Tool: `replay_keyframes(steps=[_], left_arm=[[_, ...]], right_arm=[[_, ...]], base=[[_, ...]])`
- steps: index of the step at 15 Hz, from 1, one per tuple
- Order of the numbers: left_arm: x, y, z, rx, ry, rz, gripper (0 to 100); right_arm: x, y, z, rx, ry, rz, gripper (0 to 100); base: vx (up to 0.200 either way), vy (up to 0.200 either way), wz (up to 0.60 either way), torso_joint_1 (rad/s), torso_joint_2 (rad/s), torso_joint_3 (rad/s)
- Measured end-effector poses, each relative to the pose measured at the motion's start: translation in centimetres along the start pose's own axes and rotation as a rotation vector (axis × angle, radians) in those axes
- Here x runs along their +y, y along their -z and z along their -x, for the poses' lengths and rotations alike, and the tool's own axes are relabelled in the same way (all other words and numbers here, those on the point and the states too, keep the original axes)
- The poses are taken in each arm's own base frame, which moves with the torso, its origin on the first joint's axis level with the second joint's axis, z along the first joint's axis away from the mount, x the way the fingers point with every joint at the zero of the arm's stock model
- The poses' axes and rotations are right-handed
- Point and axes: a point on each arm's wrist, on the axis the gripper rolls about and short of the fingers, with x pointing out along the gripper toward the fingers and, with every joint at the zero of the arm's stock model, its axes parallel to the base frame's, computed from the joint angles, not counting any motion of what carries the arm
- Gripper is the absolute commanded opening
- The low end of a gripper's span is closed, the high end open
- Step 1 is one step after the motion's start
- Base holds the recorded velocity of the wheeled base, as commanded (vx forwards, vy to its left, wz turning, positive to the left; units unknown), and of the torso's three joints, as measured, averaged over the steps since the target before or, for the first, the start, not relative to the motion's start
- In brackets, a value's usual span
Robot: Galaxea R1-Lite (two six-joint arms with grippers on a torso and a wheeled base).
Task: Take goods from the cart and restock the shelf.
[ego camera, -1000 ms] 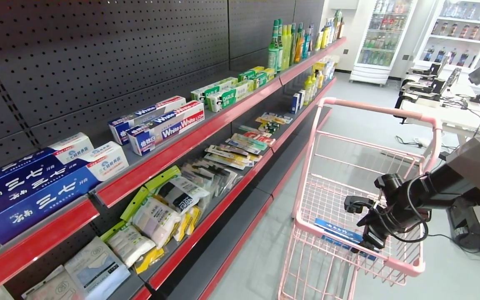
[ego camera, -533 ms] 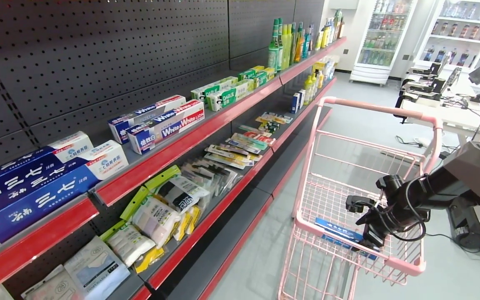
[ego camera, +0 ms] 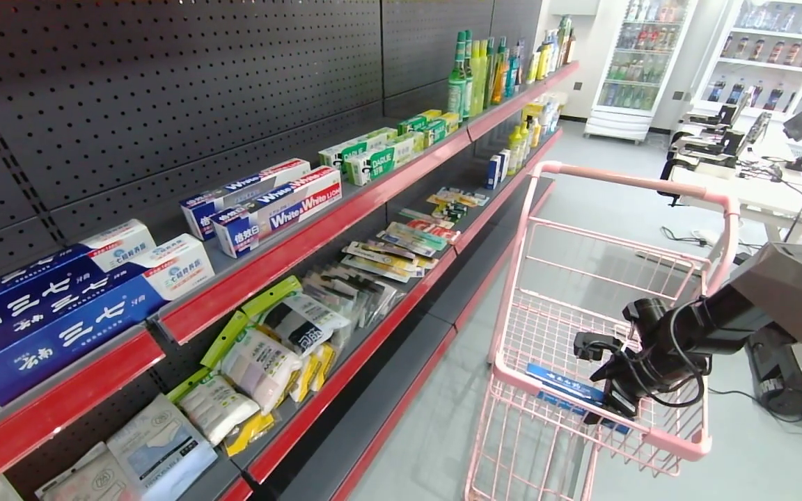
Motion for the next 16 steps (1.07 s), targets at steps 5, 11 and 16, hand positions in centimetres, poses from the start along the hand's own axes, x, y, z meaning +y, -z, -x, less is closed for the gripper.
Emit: replay_keyframes(steps=[5,11,16], left_arm=[[0.00,0.00,0.00,0.000,-0.001,0.000,100],[0.00,0.01,0.00,0.000,-0.001,0.000,100],[0.00,0.01,0.00,0.000,0.000,0.000,100]], right_arm=[[-0.16,0.02,-0.13,0.002,0.004,-0.001,100],[0.05,-0.06,-0.27,0.017,0.003,0.011,100],[0.12,-0.18,-0.32,0.030,0.009,0.012,0]], base=[[0.000,0.000,0.00,0.000,0.00,0.000],[0.000,0.000,0.00,0.000,0.00,0.000],[0.000,0.000,0.00,0.000,0.00,0.000]])
